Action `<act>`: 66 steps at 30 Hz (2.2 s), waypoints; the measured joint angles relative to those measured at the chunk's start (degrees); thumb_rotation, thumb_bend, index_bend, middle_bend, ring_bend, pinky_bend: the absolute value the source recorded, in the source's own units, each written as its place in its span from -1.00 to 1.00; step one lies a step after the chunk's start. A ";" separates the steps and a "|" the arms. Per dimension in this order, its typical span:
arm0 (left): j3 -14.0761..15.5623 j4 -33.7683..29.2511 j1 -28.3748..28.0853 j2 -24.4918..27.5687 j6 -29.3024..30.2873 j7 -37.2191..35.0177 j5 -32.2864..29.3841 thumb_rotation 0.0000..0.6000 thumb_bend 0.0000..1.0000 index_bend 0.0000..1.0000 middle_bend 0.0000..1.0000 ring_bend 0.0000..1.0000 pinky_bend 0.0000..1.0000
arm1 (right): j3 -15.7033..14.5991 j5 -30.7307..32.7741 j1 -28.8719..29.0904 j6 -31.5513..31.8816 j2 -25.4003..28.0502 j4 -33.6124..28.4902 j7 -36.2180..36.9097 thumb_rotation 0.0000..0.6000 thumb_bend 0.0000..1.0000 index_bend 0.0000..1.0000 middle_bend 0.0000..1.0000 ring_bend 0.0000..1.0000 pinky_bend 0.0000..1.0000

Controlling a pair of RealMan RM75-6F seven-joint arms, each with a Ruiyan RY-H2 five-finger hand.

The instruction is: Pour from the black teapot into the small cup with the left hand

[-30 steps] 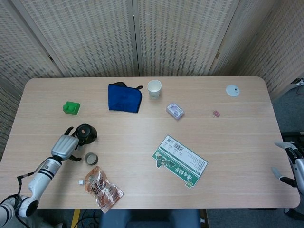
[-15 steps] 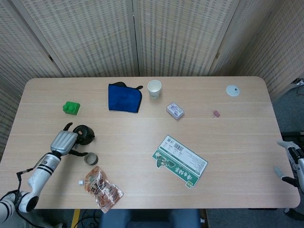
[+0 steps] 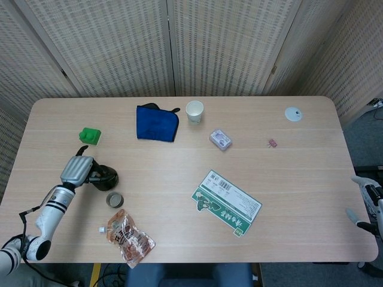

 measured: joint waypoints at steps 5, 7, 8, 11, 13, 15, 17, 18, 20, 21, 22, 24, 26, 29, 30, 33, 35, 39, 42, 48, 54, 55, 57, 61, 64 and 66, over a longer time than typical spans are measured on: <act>-1.02 -1.12 1.37 0.35 3.05 1.33 -1.60 -0.74 -0.86 1.00 1.00 0.82 -0.77 | 0.09 -0.10 0.24 -0.24 -0.26 0.28 0.22 1.00 -0.63 -0.48 -0.43 -0.60 -0.63; -1.48 -2.29 2.02 0.84 3.92 2.46 -2.76 -0.74 -0.85 1.00 1.00 0.84 -0.69 | 0.11 -0.24 0.37 -0.35 -0.36 0.32 0.25 1.00 -0.63 -0.48 -0.43 -0.60 -0.63; -1.68 -2.87 2.27 1.10 4.19 2.99 -3.28 -0.72 -0.85 1.00 1.00 0.85 -0.65 | 0.11 -0.31 0.43 -0.39 -0.40 0.32 0.27 1.00 -0.63 -0.48 -0.43 -0.60 -0.63; -2.33 -4.56 3.00 1.81 5.34 5.18 -4.90 -0.53 -0.79 1.00 1.00 0.88 -0.45 | 0.14 -0.54 0.56 -0.41 -0.50 0.30 0.24 1.00 -0.63 -0.48 -0.43 -0.60 -0.63; -2.78 -5.87 3.49 2.21 6.42 7.04 -5.98 -0.37 -0.71 1.00 1.00 0.90 -0.31 | 0.14 -0.65 0.62 -0.42 -0.53 0.25 0.20 1.00 -0.63 -0.48 -0.43 -0.60 -0.63; -3.20 -7.38 3.98 2.62 7.57 8.81 -6.94 -0.31 -0.64 1.00 1.00 0.90 -0.25 | 0.12 -0.73 0.63 -0.38 -0.56 0.22 0.18 1.00 -0.63 -0.48 -0.43 -0.60 -0.63; -3.51 -8.38 4.36 2.86 8.64 10.16 -7.59 -0.25 -0.60 1.00 1.00 0.90 -0.20 | 0.10 -0.81 0.61 -0.32 -0.57 0.19 0.18 1.00 -0.63 -0.48 -0.43 -0.60 -0.63; -3.71 -8.85 4.57 2.93 9.38 10.97 -7.89 -0.23 -0.59 1.00 1.00 0.91 -0.19 | 0.09 -0.84 0.58 -0.24 -0.57 0.18 0.17 1.00 -0.63 -0.48 -0.43 -0.60 -0.63; -3.98 -9.52 4.85 2.95 10.39 12.08 -8.29 -0.20 -0.58 1.00 1.00 0.91 -0.16 | 0.06 -0.90 0.51 -0.11 -0.56 0.16 0.21 1.00 -0.63 -0.48 -0.43 -0.60 -0.63; -4.15 -9.96 5.03 2.96 10.93 12.68 -8.53 -0.20 -0.57 1.00 1.00 0.92 -0.15 | 0.03 -0.94 0.45 -0.02 -0.55 0.16 0.23 1.00 -0.63 -0.48 -0.43 -0.60 -0.63; -4.26 -10.20 5.13 2.95 11.28 13.06 -8.68 -0.20 -0.56 1.00 1.00 0.92 -0.13 | 0.00 -0.97 0.40 0.04 -0.55 0.16 0.24 1.00 -0.63 -0.48 -0.43 -0.60 -0.63; -4.42 -10.72 5.33 2.91 11.84 13.74 -8.87 -0.20 -0.52 1.00 1.00 0.92 -0.12 | -0.06 -1.01 0.30 0.16 -0.51 0.18 0.31 1.00 -0.63 -0.48 -0.43 -0.60 -0.63; -4.51 -11.14 5.45 2.93 12.00 13.82 -8.93 -0.08 -0.47 1.00 1.00 0.92 -0.11 | -0.07 -1.05 0.22 0.31 -0.48 0.17 0.36 1.00 -0.63 -0.48 -0.43 -0.60 -0.63; -4.51 -11.53 5.66 3.01 12.59 13.89 -8.58 0.11 -0.40 1.00 1.00 0.92 -0.10 | -0.15 -1.13 0.02 0.57 -0.41 0.22 0.51 1.00 -0.63 -0.48 -0.43 -0.60 -0.63; -4.48 -11.72 5.77 3.06 12.84 13.81 -8.30 0.12 -0.38 1.00 1.00 0.92 -0.10 | -0.18 -1.15 -0.02 0.60 -0.39 0.24 0.56 1.00 -0.63 -0.48 -0.43 -0.60 -0.63; -4.35 -12.26 6.02 3.34 13.44 13.68 -7.56 0.14 -0.33 1.00 1.00 0.93 -0.09 | -0.23 -1.27 -0.12 0.79 -0.35 0.26 0.67 1.00 -0.63 -0.48 -0.43 -0.60 -0.63; -4.26 -12.65 6.20 3.57 13.83 13.61 -7.11 0.14 -0.31 1.00 1.00 0.93 -0.08 | -0.26 -1.37 -0.18 0.88 -0.35 0.28 0.72 1.00 -0.63 -0.48 -0.43 -0.60 -0.63; -3.90 -13.71 6.68 4.16 15.00 13.55 -5.72 0.16 -0.27 1.00 1.00 0.93 -0.05 | -0.36 -1.79 -0.20 1.03 -0.30 0.21 0.60 1.00 -0.63 -0.48 -0.43 -0.60 -0.63; -3.42 -14.70 7.17 4.71 15.92 13.33 -4.37 0.16 -0.24 1.00 1.00 0.93 -0.05 | -0.29 -2.18 -0.19 1.43 -0.15 0.00 0.36 1.00 -0.63 -0.48 -0.43 -0.60 -0.63; -2.22 -16.84 7.99 5.91 17.07 13.16 -1.89 0.12 -0.19 1.00 1.00 0.93 -0.05 | 0.28 -2.60 -0.09 2.36 0.60 -0.81 -0.46 1.00 -0.63 -0.48 -0.43 -0.60 -0.63; -1.13 -18.21 8.49 6.56 17.97 13.36 0.45 0.04 -0.18 1.00 1.00 0.93 -0.05 | 1.14 -2.60 0.16 3.08 1.48 -1.81 -1.43 1.00 -0.63 -0.48 -0.43 -0.60 -0.63; -0.99 -18.35 8.54 6.63 18.05 13.41 0.73 0.06 -0.18 1.00 1.00 0.93 -0.05 | 1.21 -2.59 0.18 3.17 1.59 -1.97 -1.56 1.00 -0.63 -0.48 -0.43 -0.60 -0.63; -0.66 -18.57 8.64 6.74 18.18 13.51 1.35 0.12 -0.18 1.00 1.00 0.93 -0.05 | 1.39 -2.60 0.23 3.39 1.82 -2.30 -1.83 1.00 -0.63 -0.48 -0.43 -0.60 -0.63; -0.13 -18.90 8.76 6.91 18.25 13.61 2.35 0.17 -0.18 1.00 1.00 0.92 -0.05 | 1.53 -2.67 0.33 3.46 2.10 -2.72 -2.14 1.00 -0.63 -0.48 -0.43 -0.60 -0.63; 0.26 -18.97 8.79 7.01 18.39 14.03 3.23 0.18 -0.17 1.00 1.00 0.92 -0.05 | 1.56 -2.65 0.43 3.35 2.16 -2.92 -2.27 1.00 -0.63 -0.48 -0.43 -0.60 -0.63; 0.57 -18.86 8.82 6.99 18.68 14.55 4.03 0.18 -0.17 1.00 1.00 0.92 -0.05 | 1.52 -2.63 0.48 3.19 2.12 -2.95 -2.30 1.00 -0.63 -0.48 -0.43 -0.60 -0.63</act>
